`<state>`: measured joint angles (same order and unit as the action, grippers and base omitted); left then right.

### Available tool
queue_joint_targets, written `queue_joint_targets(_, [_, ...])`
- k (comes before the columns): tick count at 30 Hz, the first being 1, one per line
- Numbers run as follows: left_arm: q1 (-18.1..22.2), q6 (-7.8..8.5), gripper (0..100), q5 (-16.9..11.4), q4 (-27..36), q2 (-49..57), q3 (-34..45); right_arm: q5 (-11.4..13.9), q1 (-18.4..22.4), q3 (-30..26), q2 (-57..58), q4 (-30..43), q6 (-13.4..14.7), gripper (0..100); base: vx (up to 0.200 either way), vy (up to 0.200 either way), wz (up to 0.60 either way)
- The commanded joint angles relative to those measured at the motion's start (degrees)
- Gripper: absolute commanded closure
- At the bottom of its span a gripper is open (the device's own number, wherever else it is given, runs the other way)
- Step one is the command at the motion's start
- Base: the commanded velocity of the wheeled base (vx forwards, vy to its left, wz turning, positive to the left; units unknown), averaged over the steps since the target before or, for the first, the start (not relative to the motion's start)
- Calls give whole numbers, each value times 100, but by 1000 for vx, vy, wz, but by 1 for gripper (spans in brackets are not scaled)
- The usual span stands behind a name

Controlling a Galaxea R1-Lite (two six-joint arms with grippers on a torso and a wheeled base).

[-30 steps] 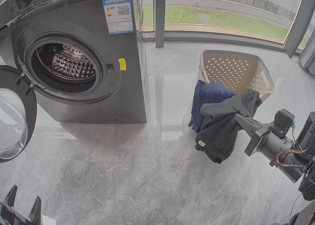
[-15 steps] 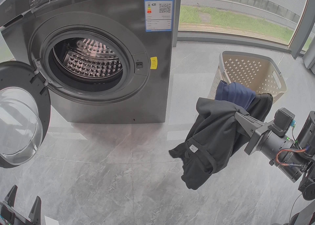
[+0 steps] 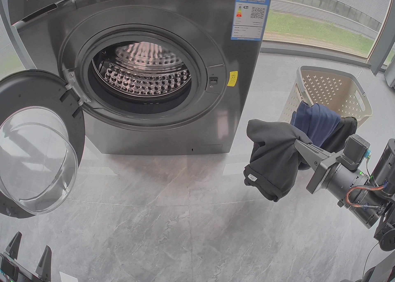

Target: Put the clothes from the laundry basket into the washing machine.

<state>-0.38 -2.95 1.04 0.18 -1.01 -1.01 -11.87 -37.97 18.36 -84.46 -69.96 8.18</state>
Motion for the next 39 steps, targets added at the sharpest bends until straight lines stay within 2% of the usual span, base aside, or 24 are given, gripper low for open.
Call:
queue_joint_targets(1, [3,-4,0,2,-1,101,92,1,0,1,-1,0,-1,100,0,0,0])
queue_joint_targets(9, [3,-4,0,2,-1,101,92,1,0,1,8,0,-1,100,0,0,0])
queue_joint_targets(15, [3,-4,0,2,-1,101,92,1,9,1,8,0,8,100,-200,0,0])
queue_joint_targets(24, [3,-4,0,2,-1,101,92,1,9,1,-1,0,17,100,0,0,0])
queue_joint_targets(39, [3,5,0,2,-1,101,92,1,9,45,-1,0,35,100,0,200,0])
